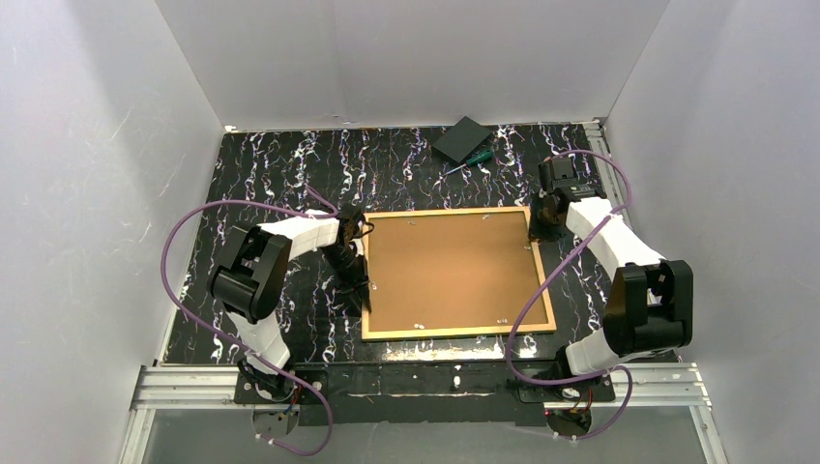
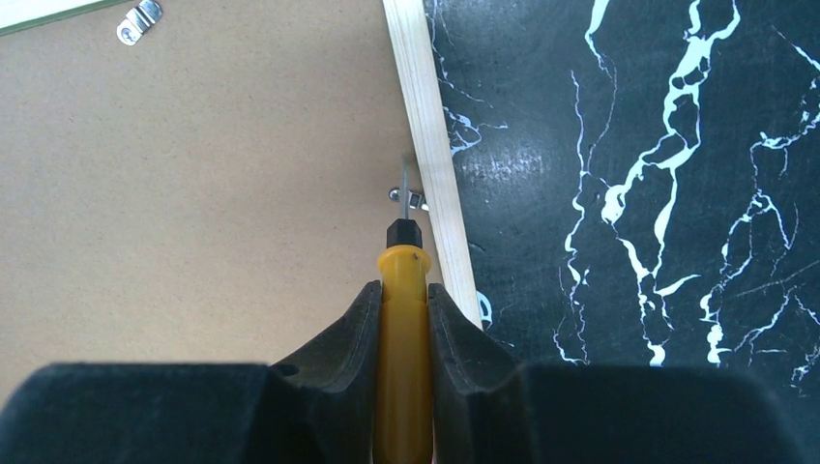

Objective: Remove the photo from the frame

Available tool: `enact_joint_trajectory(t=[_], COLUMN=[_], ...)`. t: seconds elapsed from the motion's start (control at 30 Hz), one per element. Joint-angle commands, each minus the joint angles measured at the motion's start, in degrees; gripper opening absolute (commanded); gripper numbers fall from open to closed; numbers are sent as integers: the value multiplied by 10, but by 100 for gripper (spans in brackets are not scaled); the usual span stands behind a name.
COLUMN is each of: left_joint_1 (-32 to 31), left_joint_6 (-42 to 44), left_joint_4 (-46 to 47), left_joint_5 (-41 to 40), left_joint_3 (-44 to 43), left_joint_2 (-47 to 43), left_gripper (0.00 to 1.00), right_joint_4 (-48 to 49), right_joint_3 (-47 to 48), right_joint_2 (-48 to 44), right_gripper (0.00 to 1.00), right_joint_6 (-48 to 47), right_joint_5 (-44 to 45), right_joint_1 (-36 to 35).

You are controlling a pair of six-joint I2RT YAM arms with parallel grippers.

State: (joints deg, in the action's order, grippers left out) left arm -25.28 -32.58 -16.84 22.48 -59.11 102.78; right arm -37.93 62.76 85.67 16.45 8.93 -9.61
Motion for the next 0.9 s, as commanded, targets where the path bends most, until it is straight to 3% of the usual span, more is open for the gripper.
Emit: enact_joint_trajectory(t=[0.0, 0.2, 0.87], left_joint_1=[3, 3, 3], left_joint_6=[-17, -21, -28], left_joint_4=[-81, -78, -73], left_joint_5=[1, 1, 11], left_joint_3=[3, 3, 3], left_joint_2=[17, 18, 22], left_gripper=[0, 0, 0], right_joint_4=[-37, -59, -52], right_joint_3=[17, 4, -40], right_joint_2=[2, -7, -31], right_gripper=[1, 1, 1], right_joint_6=[-2, 2, 26], right_joint_5=[22, 42, -54], right_joint_1=[3, 3, 3])
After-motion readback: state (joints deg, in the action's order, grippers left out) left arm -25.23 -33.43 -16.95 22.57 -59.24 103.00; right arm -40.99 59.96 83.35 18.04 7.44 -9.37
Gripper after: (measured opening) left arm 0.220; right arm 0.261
